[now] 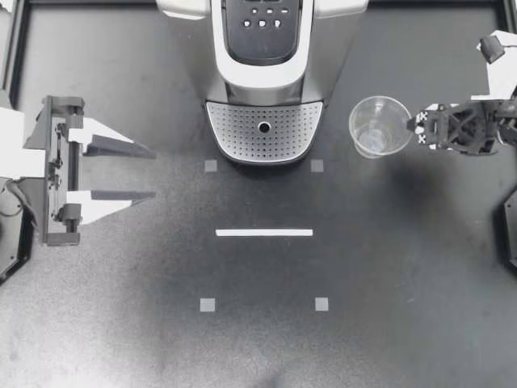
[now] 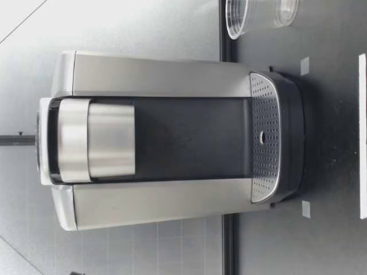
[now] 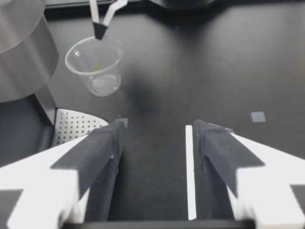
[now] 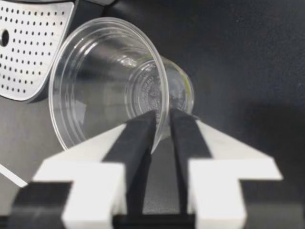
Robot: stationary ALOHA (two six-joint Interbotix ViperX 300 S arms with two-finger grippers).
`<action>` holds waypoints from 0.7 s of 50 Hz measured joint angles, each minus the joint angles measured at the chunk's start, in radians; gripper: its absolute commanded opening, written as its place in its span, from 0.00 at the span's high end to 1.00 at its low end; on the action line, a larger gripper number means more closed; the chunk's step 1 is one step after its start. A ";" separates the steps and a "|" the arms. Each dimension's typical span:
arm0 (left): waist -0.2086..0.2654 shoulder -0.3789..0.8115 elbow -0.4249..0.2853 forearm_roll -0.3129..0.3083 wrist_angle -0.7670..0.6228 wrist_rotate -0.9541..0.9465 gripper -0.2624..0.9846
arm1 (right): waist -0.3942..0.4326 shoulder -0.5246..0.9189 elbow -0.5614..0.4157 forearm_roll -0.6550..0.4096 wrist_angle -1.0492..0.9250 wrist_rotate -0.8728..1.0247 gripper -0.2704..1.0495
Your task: Place the coffee capsule inside the capsule container, then place the cup onto the center of the cup tray, then push the 'Hot Water' and 'Travel Mug' buttons.
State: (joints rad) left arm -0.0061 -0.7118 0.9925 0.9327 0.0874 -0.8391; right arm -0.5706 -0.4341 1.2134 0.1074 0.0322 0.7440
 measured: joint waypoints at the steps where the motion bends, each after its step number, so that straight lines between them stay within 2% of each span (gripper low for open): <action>1: 0.000 0.000 0.000 0.000 0.000 0.000 0.39 | 0.000 0.000 -0.002 0.002 0.000 0.000 0.58; 19: 0.000 0.000 0.002 0.000 0.000 0.002 0.39 | 0.015 0.023 -0.011 0.000 0.002 0.003 0.76; 35: 0.000 -0.018 0.021 0.000 0.000 0.002 0.39 | 0.061 0.003 -0.063 0.012 -0.012 0.048 0.77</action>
State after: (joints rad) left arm -0.0061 -0.7302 1.0140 0.9327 0.0874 -0.8376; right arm -0.5093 -0.4310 1.1505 0.1197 0.0199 0.7915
